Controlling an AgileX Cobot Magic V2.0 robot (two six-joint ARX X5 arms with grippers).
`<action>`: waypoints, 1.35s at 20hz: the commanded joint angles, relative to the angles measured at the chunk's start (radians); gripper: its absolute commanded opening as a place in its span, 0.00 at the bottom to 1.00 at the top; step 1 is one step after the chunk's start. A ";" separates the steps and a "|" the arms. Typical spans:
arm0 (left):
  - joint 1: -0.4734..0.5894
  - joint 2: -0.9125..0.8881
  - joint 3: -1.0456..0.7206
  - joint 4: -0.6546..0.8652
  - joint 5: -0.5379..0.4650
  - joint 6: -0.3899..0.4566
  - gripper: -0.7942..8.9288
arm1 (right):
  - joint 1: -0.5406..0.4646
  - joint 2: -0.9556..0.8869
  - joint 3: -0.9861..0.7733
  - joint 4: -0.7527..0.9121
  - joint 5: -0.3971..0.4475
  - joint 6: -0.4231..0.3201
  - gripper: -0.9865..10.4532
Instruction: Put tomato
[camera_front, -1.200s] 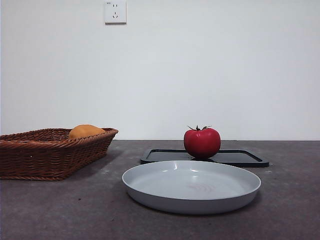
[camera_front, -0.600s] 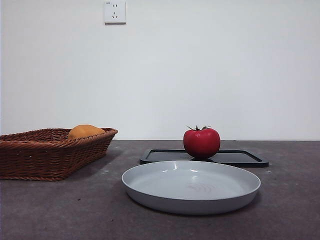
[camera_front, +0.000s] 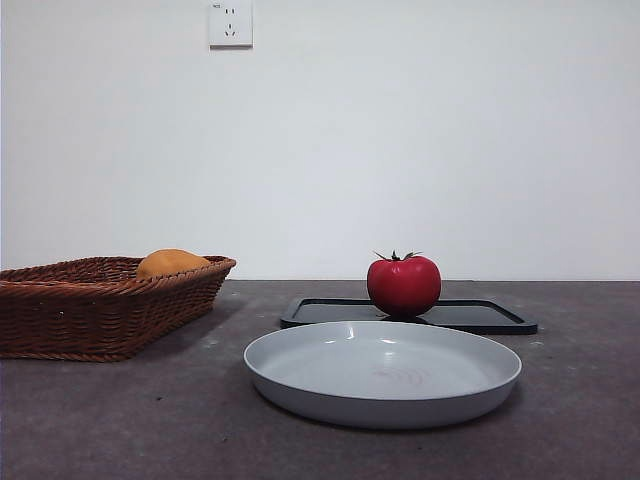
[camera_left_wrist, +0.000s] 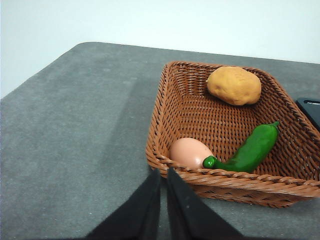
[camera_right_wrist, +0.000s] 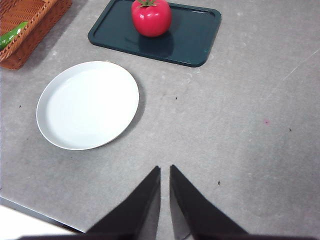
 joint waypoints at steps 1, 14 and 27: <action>0.000 -0.002 -0.021 -0.007 -0.001 0.012 0.10 | 0.005 0.003 0.013 0.011 0.001 0.010 0.11; 0.000 -0.002 -0.021 -0.007 -0.001 0.012 0.10 | -0.133 -0.036 -0.069 0.301 0.003 -0.148 0.11; 0.000 -0.002 -0.021 -0.007 -0.001 0.012 0.10 | -0.471 -0.324 -0.863 1.192 0.000 -0.282 0.11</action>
